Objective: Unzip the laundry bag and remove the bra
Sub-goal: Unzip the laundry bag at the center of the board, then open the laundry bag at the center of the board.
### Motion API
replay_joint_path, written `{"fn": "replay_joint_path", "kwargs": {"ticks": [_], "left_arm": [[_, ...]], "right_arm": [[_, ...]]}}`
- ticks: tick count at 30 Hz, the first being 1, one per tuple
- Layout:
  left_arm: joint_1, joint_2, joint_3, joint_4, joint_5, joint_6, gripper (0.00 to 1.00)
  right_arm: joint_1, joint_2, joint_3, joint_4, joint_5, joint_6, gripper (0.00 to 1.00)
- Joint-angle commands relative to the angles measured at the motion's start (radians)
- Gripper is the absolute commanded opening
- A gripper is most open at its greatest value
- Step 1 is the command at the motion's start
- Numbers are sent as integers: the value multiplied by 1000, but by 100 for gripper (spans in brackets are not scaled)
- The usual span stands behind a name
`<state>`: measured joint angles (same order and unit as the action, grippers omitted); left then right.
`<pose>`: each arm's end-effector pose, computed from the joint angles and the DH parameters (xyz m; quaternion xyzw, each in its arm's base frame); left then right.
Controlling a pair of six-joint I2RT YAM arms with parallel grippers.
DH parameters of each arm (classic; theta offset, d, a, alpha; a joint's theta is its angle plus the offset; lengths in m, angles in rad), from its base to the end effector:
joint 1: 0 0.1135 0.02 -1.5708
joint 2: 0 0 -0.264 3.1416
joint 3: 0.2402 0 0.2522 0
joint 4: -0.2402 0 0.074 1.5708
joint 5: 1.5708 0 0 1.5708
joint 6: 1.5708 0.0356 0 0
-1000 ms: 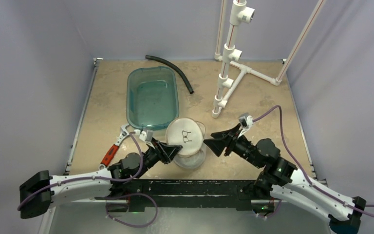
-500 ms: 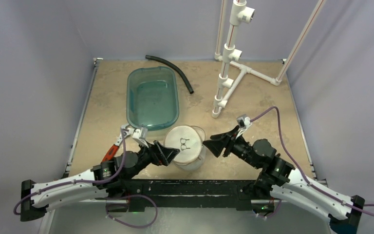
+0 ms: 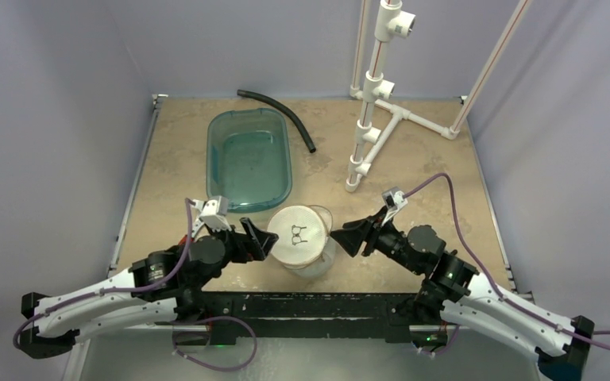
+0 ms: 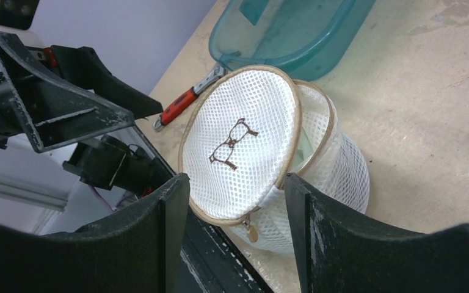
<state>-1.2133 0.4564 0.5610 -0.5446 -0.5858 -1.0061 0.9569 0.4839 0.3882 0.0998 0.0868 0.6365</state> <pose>0.0584 -0.1001 0.2709 -0.0703 0.8201 -0.3509 0.4466 0.0863 0.1170 0.2731 -0.0821 0.7009 0.4848 0.5168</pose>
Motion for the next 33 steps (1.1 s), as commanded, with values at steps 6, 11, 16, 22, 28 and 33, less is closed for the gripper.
{"fn": "replay_joint_path", "kwargs": {"ticks": [6, 11, 16, 22, 28, 33], "left_arm": [[-2, 167, 25, 61, -29, -97, 80], [23, 184, -2, 99, -24, -101, 67], [82, 189, -34, 102, 18, -107, 61], [119, 211, -68, 139, 71, -102, 59], [129, 207, -87, 227, 129, -65, 39], [128, 202, -61, 249, 150, -28, 22]], "right_arm": [[-1, 31, 16, 41, -16, 10, 61], [-2, 31, 28, 37, -24, 7, 61], [-1, 11, 32, 20, -16, 3, 61], [0, 3, 39, 5, -15, 1, 61], [-2, -14, 59, -32, -4, -3, 61], [-1, -41, 67, -74, -9, -3, 61]]}}
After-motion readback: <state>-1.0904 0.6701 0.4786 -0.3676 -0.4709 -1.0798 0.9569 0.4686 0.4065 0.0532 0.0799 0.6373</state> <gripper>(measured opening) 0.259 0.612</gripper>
